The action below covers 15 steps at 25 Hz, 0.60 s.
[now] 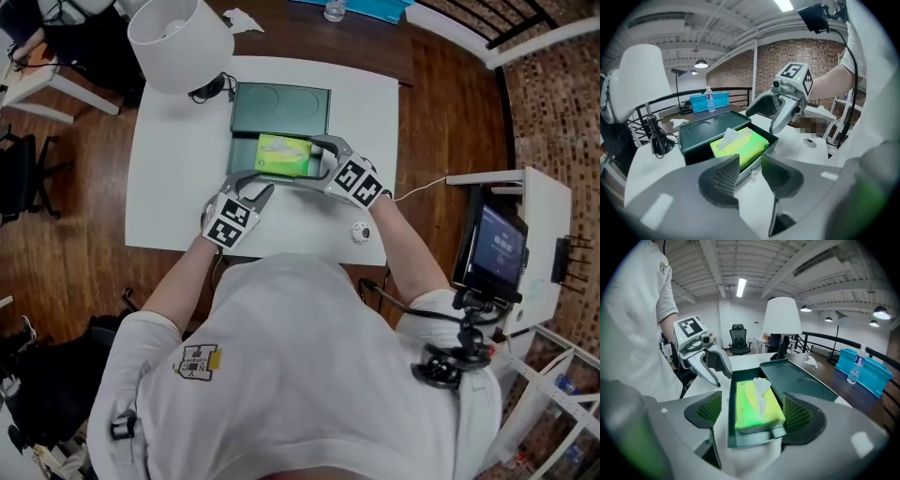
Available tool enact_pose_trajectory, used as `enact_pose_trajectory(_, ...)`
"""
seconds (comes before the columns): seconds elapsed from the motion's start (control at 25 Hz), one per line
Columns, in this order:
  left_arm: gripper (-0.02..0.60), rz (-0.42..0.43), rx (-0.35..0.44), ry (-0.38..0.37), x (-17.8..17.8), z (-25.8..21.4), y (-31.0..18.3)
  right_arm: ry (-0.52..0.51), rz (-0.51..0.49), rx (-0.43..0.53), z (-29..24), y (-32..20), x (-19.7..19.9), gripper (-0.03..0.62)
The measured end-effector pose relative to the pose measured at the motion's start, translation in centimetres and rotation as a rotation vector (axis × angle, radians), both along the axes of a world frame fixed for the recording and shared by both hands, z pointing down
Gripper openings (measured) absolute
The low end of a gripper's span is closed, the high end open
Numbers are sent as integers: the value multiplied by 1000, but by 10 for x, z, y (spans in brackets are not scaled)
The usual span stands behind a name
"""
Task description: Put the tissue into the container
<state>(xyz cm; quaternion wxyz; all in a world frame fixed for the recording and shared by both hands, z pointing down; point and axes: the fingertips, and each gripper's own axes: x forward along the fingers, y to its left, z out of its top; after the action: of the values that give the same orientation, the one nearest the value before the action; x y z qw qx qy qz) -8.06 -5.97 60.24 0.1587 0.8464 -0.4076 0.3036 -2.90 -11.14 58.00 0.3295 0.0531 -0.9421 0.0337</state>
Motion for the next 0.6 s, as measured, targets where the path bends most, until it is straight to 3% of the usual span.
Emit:
enact_pose_trajectory(0.32, 144, 43, 36, 95, -2, -6, 34, -103, 161, -67, -4, 47, 33, 355)
enact_pose_trajectory(0.44, 144, 84, 9, 88, -2, 6, 51, -132, 204, -114, 3, 70, 36, 323)
enact_pose_trajectory(0.6, 144, 114, -54, 66, -4, 36, 83, -85, 202, -193, 32, 117, 47, 305)
